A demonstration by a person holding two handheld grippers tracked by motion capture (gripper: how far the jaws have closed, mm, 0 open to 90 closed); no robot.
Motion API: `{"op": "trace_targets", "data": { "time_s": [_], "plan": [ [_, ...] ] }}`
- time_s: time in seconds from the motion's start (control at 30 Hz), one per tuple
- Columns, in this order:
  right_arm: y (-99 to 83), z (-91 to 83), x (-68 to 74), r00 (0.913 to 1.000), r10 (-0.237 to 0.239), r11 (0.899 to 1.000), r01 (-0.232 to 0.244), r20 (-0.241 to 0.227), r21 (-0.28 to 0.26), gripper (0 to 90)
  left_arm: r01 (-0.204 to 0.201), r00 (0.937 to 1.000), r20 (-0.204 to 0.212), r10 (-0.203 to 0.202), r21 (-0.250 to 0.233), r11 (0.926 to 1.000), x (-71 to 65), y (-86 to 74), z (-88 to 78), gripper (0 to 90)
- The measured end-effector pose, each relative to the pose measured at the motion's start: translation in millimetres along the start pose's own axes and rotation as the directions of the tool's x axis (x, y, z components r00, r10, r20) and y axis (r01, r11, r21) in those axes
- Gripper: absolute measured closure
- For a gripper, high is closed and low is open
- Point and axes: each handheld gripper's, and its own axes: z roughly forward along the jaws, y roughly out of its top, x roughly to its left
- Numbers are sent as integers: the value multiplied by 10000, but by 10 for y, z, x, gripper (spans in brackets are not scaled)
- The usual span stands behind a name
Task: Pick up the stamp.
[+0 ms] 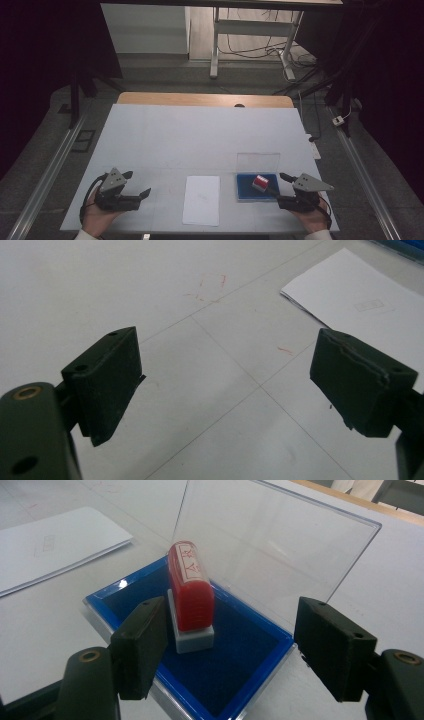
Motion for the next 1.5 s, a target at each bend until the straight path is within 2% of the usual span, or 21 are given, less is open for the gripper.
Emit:
{"op": "trace_targets", "data": {
  "time_s": [0.57, 0.97, 1.3, 1.37, 1.4, 1.43, 1.5],
  "plan": [
    [14, 2, -1, 9999, -10, 10000, 11, -160, 41, 305, -44, 10000, 52, 43, 98, 9999, -5, 4, 23, 142],
    [277, -36, 100, 9982, -334, 9993, 341, -493, 129, 313, -195, 9997, 119, 193, 218, 9996, -30, 0, 57, 145],
    [388, 29, 126, 9960, -512, 9954, 568, -728, 769, 313, -273, 9996, 48, 272, 336, 9991, -36, -9, 79, 148],
    [423, 66, 141, 9954, -616, 9915, 694, -732, 1096, 313, -290, 9996, 50, 288, 359, 9989, -35, -11, 83, 149],
    [423, 66, 141, 9954, -616, 9915, 694, -732, 1096, 313, -295, 9996, 32, 294, 367, 9989, -36, -11, 86, 149],
    [452, 96, 148, 9949, -730, 9868, 821, -692, 1394, 315, -293, 9996, 22, 292, 378, 9989, -38, -11, 89, 149],
    [468, 115, 154, 9947, -764, 9850, 859, -687, 1494, 316, -297, 9996, 29, 296, 415, 9987, -39, -12, 94, 149]
  ]
}}
